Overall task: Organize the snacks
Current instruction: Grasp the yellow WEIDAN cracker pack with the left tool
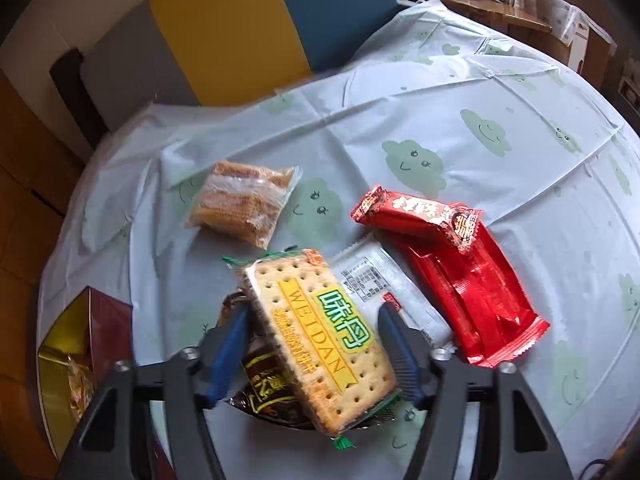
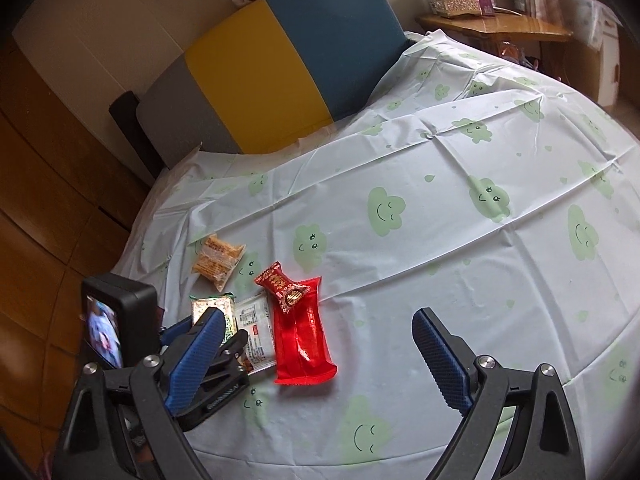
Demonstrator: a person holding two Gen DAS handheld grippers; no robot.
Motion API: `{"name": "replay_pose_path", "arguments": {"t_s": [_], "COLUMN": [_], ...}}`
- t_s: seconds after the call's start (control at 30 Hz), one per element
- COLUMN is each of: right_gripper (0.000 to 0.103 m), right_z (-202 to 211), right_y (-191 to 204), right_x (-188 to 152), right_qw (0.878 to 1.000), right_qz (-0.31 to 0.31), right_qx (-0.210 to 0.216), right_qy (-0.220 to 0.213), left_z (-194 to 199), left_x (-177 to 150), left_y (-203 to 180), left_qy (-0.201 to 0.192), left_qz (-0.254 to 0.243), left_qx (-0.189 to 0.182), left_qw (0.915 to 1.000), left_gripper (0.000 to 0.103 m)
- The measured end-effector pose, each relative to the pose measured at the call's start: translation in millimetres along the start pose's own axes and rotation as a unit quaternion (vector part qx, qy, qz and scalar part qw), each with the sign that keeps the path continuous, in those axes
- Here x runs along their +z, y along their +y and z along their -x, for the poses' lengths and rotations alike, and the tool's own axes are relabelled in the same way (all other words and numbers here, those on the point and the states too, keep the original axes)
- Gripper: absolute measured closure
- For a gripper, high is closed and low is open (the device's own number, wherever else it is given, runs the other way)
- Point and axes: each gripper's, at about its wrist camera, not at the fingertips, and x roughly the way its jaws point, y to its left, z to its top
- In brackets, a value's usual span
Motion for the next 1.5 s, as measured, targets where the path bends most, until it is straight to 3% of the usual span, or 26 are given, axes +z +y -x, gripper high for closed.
{"name": "replay_pose_path", "arguments": {"t_s": [0.1,0.27,0.43,0.7,1.03,1.1,1.27,1.5], "right_gripper": [0.008,0.008,0.008,0.008,0.008,0.011,0.043,0.045], "right_z": [1,-1,-3,-12,-19,-20,-33,-53], "right_y": [0,2,2,8,16,24,49,93], "right_x": [0,-2,-5,-11,-16,-19,-34,-53], "right_qw": [1.000,1.000,1.000,0.997,0.996,0.995,0.987,0.970], "right_qz": [0.000,0.012,0.021,0.049,0.070,0.089,0.150,0.213], "right_qx": [0.000,-0.010,-0.023,-0.050,-0.039,-0.032,-0.007,0.044], "right_qy": [-0.001,0.001,0.005,0.020,0.031,0.033,0.063,0.109], "left_z": [8,38,68,70,57,54,55,58], "left_x": [-6,-24,-67,-141,-163,-165,-169,-174], "left_y": [10,25,38,41,46,48,47,46], "left_qy": [-0.023,-0.067,-0.089,-0.061,-0.061,-0.066,-0.081,-0.098], "left_qz": [0.020,0.035,0.037,0.049,0.084,0.092,0.091,0.087], "left_qx": [-0.029,-0.044,-0.065,-0.093,-0.119,-0.126,-0.125,-0.125], "left_qw": [0.9991,0.9962,0.9932,0.9926,0.9875,0.9855,0.9846,0.9835], "left_gripper": [0.048,0.050,0.050,0.050,0.047,0.046,0.046,0.046]}}
